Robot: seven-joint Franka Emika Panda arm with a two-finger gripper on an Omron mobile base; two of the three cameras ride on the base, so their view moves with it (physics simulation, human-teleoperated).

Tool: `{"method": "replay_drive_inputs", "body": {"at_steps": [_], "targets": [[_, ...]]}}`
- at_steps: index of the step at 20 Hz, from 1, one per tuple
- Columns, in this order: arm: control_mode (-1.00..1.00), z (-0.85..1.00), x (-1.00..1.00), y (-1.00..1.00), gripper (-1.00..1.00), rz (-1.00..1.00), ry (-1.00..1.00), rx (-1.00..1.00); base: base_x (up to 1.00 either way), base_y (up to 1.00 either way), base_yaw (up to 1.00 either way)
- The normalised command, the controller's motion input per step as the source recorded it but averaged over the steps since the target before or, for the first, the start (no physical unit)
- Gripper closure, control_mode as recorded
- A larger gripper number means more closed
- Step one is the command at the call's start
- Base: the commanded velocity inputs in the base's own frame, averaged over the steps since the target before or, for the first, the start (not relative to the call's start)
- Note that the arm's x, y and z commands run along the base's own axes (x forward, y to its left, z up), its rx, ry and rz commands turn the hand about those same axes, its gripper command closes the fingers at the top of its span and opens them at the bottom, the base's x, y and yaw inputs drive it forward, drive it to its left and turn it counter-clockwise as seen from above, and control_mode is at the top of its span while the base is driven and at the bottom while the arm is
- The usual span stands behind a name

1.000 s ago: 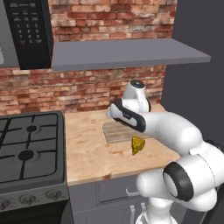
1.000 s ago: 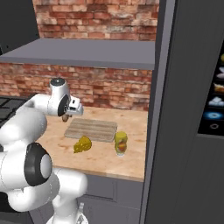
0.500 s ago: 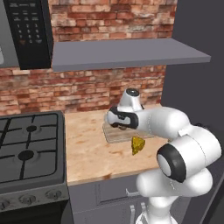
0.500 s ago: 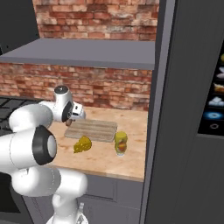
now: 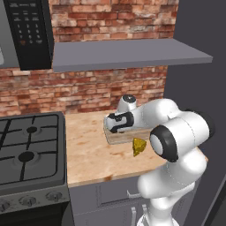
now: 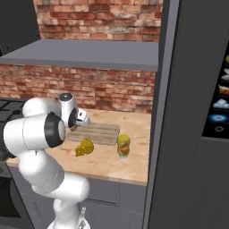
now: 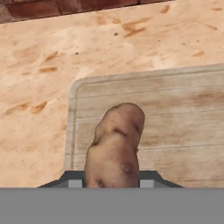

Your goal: Retrieve the reheated potato from the microwave, then place the potato, cheese, and condiment on the cutting board.

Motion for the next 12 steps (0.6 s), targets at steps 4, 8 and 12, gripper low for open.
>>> {"method": "replay_drive_inputs", "body": {"at_steps": [4,8,12], "targets": [[-1.0,-0.3,0.32,0.02,1.0,-0.07,0.01,0.0,0.0,0.0,0.0],[-1.0,-0.27,0.33,0.01,1.0,-0.06,0.02,0.0,0.0,0.0,0.0],[-1.0,-0.24,0.2,0.04,1.0,-0.06,0.04,0.0,0.0,0.0,0.0]]}}
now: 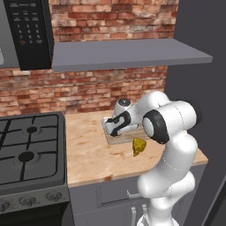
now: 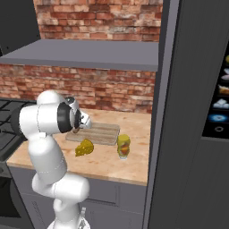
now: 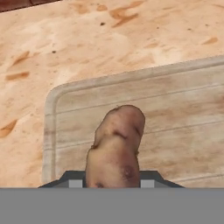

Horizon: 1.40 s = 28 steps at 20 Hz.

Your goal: Retrieve the reheated potato from the microwave, then place the potato, cheese, and condiment on the cutting board.

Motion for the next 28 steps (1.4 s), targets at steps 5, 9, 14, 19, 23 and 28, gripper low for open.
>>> {"method": "replay_drive_inputs", "body": {"at_steps": [5,9,14,19,23,28], "targets": [[-1.0,-0.22,0.14,0.02,1.0,-0.05,0.05,0.01,0.0,0.0,0.0],[-1.0,-0.21,0.21,0.0,1.0,-0.04,0.03,0.0,0.0,0.0,0.0],[-1.0,-0.14,0.14,0.0,1.0,-0.01,0.01,0.0,0.0,0.0,0.0],[-1.0,-0.17,-0.05,0.0,-1.0,-0.01,0.04,0.0,0.0,0.0,0.0],[-1.0,-0.08,-0.11,-0.05,-1.0,0.0,0.01,0.0,0.0,0.0,0.0],[-1.0,0.04,-0.09,-0.03,-1.0,-0.01,0.0,0.0,0.0,0.0,0.0]]}}
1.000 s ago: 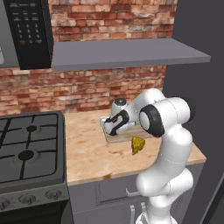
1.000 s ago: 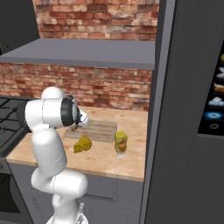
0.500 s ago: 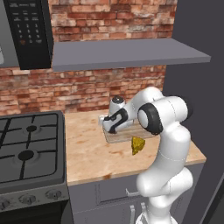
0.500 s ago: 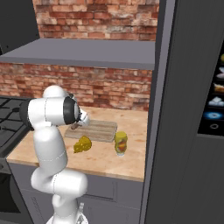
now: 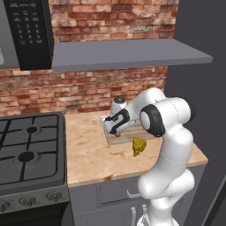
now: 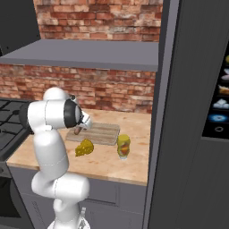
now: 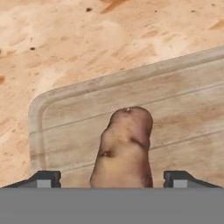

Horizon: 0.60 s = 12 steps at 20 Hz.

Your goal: Retrieve the reheated potato from the microwave, then place the potato, cheese, and condiment on the cutting board.

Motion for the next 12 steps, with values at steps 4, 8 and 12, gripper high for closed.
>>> {"method": "replay_drive_inputs", "body": {"at_steps": [4,8,12], "targets": [[-1.0,0.26,0.0,0.0,-1.0,0.0,0.0,0.0,0.0,0.0,0.0],[-1.0,0.38,-0.13,0.0,-1.0,0.0,0.0,0.0,0.0,0.0,0.0],[-1.0,0.36,-0.32,-0.07,-1.0,-0.04,0.0,0.0,0.0,0.0,0.0]]}}
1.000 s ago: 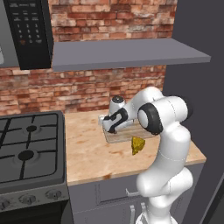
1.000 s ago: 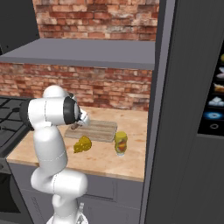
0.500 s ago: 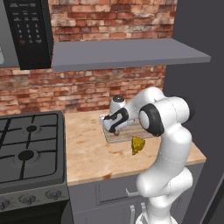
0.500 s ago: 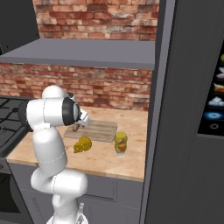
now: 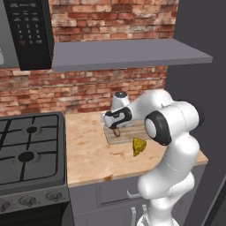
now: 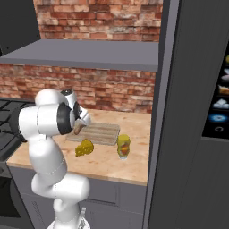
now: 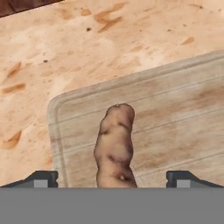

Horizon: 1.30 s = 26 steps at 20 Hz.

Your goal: Retrieve the reheated potato from the microwave, then place the potato, cheese, and condiment on the cutting board.

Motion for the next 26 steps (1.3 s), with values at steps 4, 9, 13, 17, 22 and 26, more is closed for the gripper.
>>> {"method": "replay_drive_inputs", "body": {"at_steps": [4,9,13,17,22,26], "targets": [[-1.0,0.22,-0.41,-0.16,-1.0,-0.08,0.06,0.0,0.0,0.0,0.0],[-1.0,0.22,-0.45,-0.12,-1.0,-0.1,0.03,0.0,0.0,0.0,0.0],[-1.0,0.29,-0.45,-0.15,-1.0,-0.09,0.01,0.0,0.0,0.0,0.0],[-1.0,0.22,-0.51,-0.15,-1.0,-0.07,0.0,0.0,0.0,0.0,0.0],[-1.0,0.15,-0.48,-0.12,-1.0,-0.06,0.0,0.0,0.0,0.0,0.0],[-1.0,0.09,-0.42,-0.15,-1.0,-0.05,0.0,0.0,0.0,0.0,0.0]]}}
